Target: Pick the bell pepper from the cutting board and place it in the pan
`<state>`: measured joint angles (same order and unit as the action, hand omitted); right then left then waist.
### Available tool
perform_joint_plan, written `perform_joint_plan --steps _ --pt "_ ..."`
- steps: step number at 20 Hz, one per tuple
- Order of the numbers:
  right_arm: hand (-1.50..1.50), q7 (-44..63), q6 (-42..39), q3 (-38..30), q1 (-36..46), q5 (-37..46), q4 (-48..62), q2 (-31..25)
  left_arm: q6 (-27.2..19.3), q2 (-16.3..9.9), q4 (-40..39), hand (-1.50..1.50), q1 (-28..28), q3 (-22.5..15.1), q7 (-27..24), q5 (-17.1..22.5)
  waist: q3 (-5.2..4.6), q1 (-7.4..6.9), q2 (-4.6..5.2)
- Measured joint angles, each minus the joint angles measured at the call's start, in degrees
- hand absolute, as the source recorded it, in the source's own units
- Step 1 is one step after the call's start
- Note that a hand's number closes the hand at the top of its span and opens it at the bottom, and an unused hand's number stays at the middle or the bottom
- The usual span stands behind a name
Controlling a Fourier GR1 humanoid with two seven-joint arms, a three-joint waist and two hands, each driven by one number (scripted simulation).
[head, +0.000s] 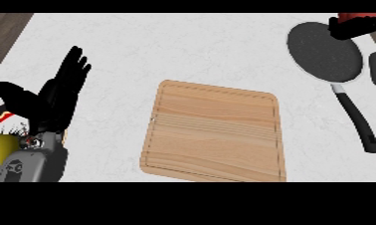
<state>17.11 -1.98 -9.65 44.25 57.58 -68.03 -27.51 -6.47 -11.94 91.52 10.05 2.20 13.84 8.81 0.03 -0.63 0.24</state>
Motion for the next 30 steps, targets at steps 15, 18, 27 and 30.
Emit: perform_joint_plan --steps 15,18,27,30 --pt "1.50 -28.17 18.37 -8.73 5.81 -4.00 39.21 -4.51 1.33 0.46 -0.15 0.00 0.99 0.07 -0.36 -0.43 0.11 -1.96 0.78" --pt "1.50 -28.25 19.48 -9.03 7.15 -2.90 45.18 -5.54 1.56 0.58 -0.23 0.00 1.33 -0.02 -0.39 -0.43 0.14 -2.48 1.01" --pt "-1.50 -28.50 16.49 -14.25 7.64 -6.74 55.78 -7.31 2.03 1.12 -1.59 0.00 2.15 -0.34 -1.30 -0.77 0.26 -3.12 1.46" --pt "-1.50 -32.32 16.17 -16.60 7.17 -9.16 56.43 -7.99 1.89 1.07 -2.07 0.00 2.20 -0.03 -1.53 -0.96 0.28 -2.90 1.40"
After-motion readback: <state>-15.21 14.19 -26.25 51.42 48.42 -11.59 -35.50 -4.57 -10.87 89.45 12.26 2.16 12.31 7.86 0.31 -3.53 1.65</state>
